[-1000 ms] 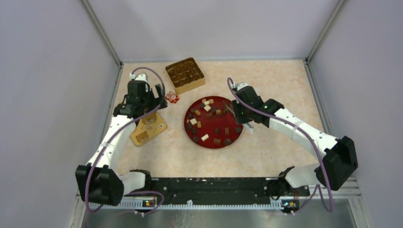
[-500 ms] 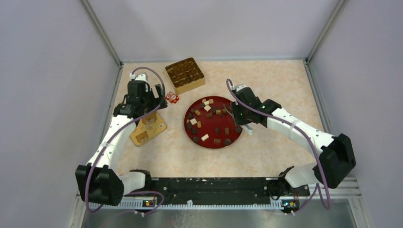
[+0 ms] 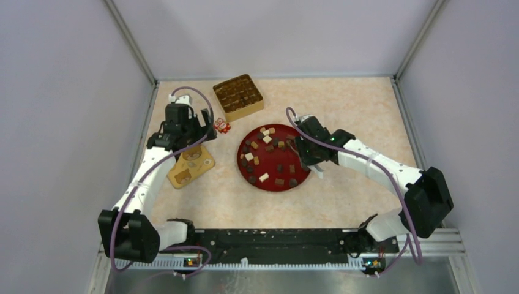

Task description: Pack the chocolate

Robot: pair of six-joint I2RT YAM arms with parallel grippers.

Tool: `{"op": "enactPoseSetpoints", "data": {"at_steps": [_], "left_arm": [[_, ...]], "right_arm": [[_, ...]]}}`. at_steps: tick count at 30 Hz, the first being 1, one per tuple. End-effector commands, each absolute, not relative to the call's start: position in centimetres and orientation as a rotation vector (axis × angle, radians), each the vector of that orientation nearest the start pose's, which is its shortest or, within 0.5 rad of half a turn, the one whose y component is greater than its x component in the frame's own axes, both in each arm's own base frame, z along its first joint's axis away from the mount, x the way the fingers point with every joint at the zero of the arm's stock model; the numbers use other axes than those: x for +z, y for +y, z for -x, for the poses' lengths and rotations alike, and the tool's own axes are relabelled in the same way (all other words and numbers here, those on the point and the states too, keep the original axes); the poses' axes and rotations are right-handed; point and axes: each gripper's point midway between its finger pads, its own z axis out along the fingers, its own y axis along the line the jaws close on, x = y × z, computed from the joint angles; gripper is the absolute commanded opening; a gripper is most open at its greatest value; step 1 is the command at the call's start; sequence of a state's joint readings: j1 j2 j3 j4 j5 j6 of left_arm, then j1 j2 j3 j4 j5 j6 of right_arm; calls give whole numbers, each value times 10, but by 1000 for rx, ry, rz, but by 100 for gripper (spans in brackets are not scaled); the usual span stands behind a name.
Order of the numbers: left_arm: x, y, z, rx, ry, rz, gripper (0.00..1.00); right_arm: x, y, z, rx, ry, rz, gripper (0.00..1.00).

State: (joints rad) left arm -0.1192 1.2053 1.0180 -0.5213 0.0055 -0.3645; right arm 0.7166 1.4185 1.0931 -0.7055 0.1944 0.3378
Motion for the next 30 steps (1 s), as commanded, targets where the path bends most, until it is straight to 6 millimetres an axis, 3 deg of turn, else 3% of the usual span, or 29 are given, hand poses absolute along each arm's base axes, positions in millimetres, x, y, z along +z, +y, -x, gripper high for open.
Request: {"op": "enactPoseSetpoints", "data": {"at_steps": [1, 12, 16, 24, 30], "left_arm": [[188, -62, -345, -297, 2236, 263, 99], [187, -59, -344, -277, 2235, 262, 99], [186, -59, -344, -276, 2236, 260, 99], [187, -59, -344, -277, 2236, 260, 99], [188, -58, -344, -273, 2232, 260, 99]], "right_arm": [[127, 205, -267, 130, 2503, 409, 39], [124, 213, -276, 124, 2496, 422, 37], [129, 213, -276, 124, 2488, 422, 30], [148, 215, -273, 160, 2465, 432, 2], [170, 219, -272, 203, 2425, 453, 0]]}}
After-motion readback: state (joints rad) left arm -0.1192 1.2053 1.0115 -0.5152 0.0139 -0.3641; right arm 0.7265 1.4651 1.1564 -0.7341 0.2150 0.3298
